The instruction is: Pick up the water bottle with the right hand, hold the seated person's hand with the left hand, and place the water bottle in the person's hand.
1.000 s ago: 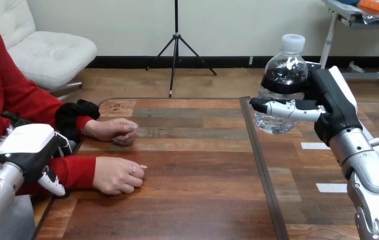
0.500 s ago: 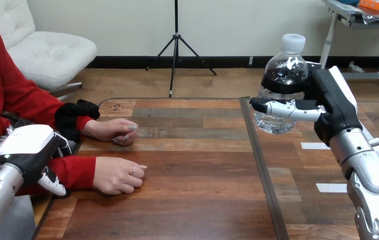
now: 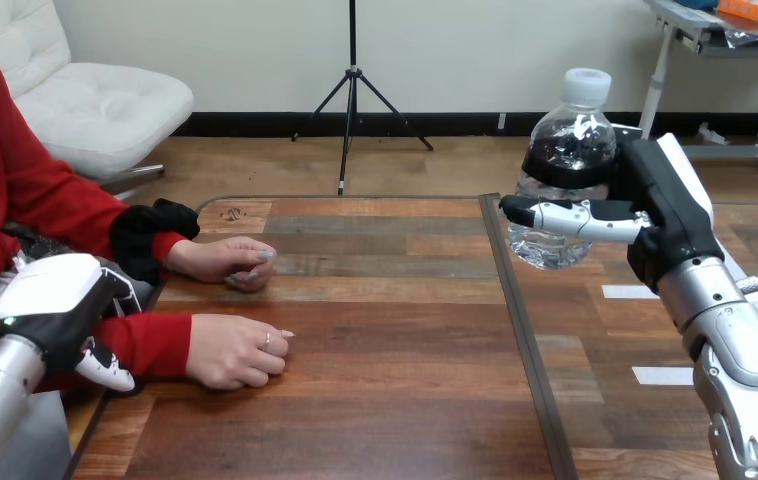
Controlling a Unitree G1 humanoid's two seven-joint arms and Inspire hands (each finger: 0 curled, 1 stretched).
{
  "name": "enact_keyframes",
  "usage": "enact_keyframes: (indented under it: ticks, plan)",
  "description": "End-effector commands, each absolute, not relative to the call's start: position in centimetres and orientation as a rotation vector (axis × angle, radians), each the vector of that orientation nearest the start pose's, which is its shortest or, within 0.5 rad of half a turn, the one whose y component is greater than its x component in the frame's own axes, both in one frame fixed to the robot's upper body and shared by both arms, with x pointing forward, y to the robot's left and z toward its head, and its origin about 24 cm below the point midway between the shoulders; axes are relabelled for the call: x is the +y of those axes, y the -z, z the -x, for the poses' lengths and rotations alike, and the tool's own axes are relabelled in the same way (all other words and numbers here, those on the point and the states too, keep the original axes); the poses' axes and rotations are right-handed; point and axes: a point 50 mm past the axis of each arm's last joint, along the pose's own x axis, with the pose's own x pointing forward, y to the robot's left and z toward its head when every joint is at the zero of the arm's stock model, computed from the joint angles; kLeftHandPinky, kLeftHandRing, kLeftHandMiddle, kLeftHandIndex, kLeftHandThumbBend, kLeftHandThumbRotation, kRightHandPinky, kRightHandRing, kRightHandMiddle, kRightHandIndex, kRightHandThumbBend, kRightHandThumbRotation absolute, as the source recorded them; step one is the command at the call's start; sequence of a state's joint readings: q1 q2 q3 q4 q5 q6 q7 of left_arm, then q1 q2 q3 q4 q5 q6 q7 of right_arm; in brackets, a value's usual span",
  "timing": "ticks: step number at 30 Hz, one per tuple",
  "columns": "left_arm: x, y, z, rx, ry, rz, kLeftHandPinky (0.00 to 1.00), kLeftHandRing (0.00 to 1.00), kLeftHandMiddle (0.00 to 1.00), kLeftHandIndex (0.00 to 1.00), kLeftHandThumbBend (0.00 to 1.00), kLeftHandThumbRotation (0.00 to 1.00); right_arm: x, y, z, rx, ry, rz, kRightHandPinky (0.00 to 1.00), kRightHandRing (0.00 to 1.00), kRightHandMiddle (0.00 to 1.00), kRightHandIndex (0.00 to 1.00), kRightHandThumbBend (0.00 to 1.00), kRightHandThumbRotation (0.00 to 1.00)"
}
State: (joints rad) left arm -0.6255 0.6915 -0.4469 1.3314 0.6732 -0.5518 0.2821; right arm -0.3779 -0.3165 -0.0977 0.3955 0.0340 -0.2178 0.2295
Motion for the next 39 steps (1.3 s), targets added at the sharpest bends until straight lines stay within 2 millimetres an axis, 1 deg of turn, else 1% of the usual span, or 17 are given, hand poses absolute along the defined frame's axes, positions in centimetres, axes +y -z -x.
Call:
enact_keyframes:
  ticks: [1, 7, 15, 30, 39]
  plan:
    - [28.5, -1.8, -31.1, 0.120, 0.249, -1.345, 0.37, 0.42, 0.47, 0.47, 0.79, 0.01, -20.6, -12.0, -33.2, -0.285, -0.158, 0.267, 0.27, 0.35, 0.45, 0.45, 0.83, 0.00]
    - [28.4, -1.8, -31.0, 0.109, 0.246, -1.331, 0.35, 0.40, 0.45, 0.46, 0.78, 0.02, -20.3, -11.9, -33.4, -0.289, -0.176, 0.261, 0.27, 0.35, 0.45, 0.45, 0.82, 0.00]
    - [28.3, -1.7, -31.0, 0.111, 0.244, -1.334, 0.34, 0.39, 0.45, 0.45, 0.75, 0.05, -19.7, -11.7, -33.7, -0.287, -0.199, 0.271, 0.27, 0.35, 0.45, 0.45, 0.83, 0.00]
    - [28.1, -1.8, -31.0, 0.062, 0.182, -1.293, 0.30, 0.36, 0.42, 0.42, 0.75, 0.09, -18.1, -11.4, -34.5, -0.281, -0.258, 0.244, 0.27, 0.35, 0.45, 0.45, 0.85, 0.00]
    - [27.8, -2.0, -31.0, 0.027, 0.156, -1.257, 0.28, 0.34, 0.41, 0.41, 0.74, 0.12, -17.0, -11.3, -34.8, -0.277, -0.276, 0.259, 0.28, 0.35, 0.45, 0.45, 0.87, 0.00]
